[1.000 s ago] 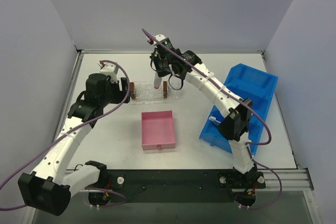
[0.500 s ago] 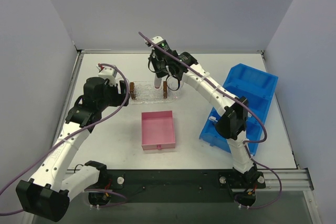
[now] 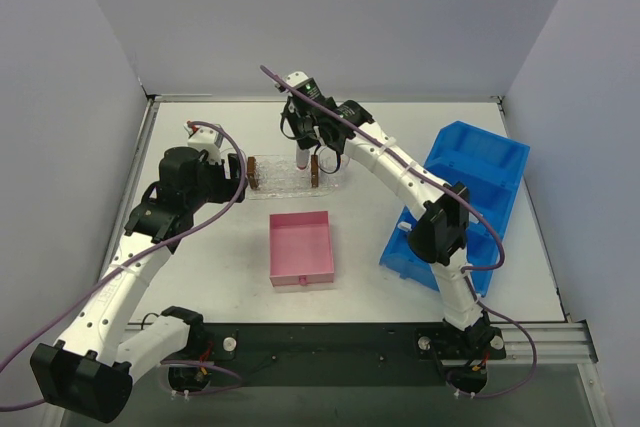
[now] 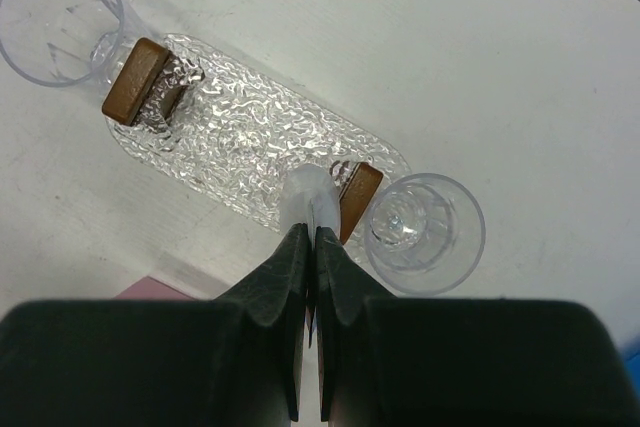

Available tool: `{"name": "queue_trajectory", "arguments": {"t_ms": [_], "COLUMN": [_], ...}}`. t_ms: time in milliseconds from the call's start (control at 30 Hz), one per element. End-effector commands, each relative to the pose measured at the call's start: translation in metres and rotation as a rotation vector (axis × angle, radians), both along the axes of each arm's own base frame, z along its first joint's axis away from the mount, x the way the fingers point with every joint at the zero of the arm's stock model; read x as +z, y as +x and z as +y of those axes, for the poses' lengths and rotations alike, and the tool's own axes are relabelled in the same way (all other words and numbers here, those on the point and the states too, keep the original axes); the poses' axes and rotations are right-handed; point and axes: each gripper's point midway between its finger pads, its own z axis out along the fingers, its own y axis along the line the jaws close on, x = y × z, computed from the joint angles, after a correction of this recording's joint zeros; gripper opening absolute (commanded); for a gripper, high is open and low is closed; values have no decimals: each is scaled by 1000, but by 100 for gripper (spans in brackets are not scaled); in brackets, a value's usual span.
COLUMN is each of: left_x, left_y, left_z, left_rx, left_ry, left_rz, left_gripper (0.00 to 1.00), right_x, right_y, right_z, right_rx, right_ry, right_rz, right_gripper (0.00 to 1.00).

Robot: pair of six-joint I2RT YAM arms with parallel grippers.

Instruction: Prepare toiletry sets of a toothbrush and toothpaste on the tray

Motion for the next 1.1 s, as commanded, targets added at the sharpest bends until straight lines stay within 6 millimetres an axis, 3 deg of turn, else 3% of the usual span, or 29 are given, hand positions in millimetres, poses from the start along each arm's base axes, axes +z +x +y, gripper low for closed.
{"name": "queue_trajectory", "arguments": {"t_ms": [0,1067], "left_x": [15,10], "left_y": [6,7], "left_z": [1,1], "left_rx": [5,7], "left_ry": [-7,-1], "left_rz": [-58,-50], "left_gripper": [79,79], "right_x": [26,-3], "right_y": [9,12], "right_z": [12,21], "right_rx": [11,33], "right_ry": [49,29], "right_rz": [-77,-33], "right_gripper": [0,0]}}
